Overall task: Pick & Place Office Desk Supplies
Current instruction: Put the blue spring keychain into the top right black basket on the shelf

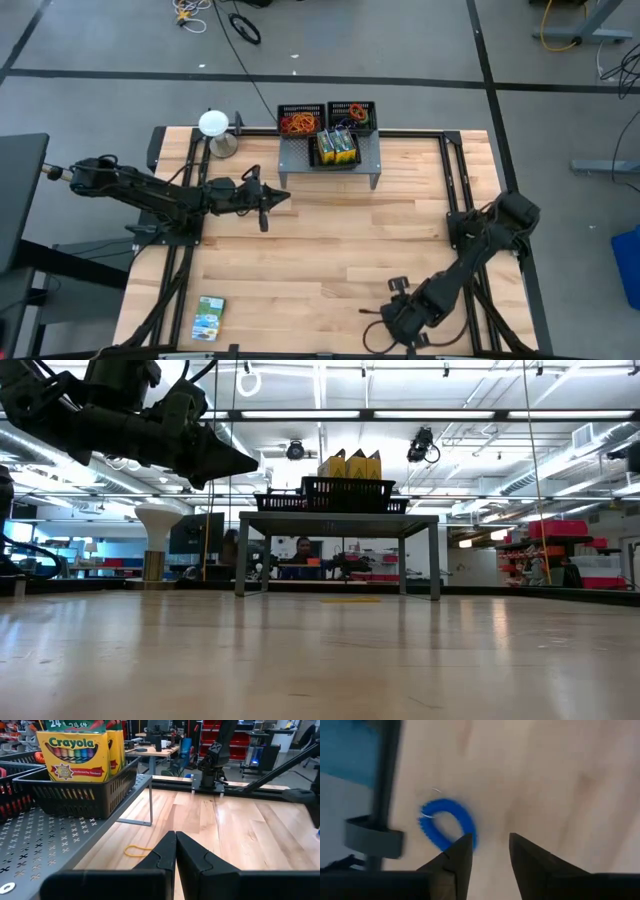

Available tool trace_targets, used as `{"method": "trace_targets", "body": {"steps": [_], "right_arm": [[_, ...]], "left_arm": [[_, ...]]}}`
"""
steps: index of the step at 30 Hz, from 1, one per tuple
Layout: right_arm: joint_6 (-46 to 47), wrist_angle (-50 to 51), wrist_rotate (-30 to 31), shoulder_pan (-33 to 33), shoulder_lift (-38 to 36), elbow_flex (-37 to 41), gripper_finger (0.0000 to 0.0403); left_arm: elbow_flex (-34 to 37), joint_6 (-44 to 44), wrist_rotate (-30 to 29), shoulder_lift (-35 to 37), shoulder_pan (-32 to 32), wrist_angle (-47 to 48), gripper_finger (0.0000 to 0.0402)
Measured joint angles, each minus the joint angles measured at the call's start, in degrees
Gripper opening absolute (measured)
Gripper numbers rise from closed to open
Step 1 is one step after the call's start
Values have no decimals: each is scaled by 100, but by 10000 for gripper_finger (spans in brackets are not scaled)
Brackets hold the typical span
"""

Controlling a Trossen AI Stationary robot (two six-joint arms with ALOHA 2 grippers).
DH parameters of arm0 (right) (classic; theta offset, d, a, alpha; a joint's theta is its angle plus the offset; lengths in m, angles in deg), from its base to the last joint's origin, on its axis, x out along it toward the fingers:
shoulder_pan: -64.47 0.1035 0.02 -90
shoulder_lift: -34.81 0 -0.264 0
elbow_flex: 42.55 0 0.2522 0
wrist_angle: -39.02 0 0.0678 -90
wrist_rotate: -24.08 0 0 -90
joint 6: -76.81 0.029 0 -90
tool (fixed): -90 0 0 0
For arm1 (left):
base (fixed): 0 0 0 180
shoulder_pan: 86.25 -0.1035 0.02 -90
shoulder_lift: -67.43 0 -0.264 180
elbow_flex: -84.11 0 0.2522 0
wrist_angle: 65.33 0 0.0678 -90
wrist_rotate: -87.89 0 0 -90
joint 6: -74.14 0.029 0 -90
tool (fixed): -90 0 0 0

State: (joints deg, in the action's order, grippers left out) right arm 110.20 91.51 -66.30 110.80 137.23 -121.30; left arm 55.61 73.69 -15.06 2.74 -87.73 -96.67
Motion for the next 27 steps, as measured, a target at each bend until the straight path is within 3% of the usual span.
{"method": "trace_targets", "body": {"steps": [16,27], "right_arm": [[-218,-371,-394,107,634,-153,115],[163,-512,-151,-16,575,-149,20]], "left_arm": [[-4,-2,2,-2,0,-9,17],[-4,-2,2,-2,0,-9,17]]}}
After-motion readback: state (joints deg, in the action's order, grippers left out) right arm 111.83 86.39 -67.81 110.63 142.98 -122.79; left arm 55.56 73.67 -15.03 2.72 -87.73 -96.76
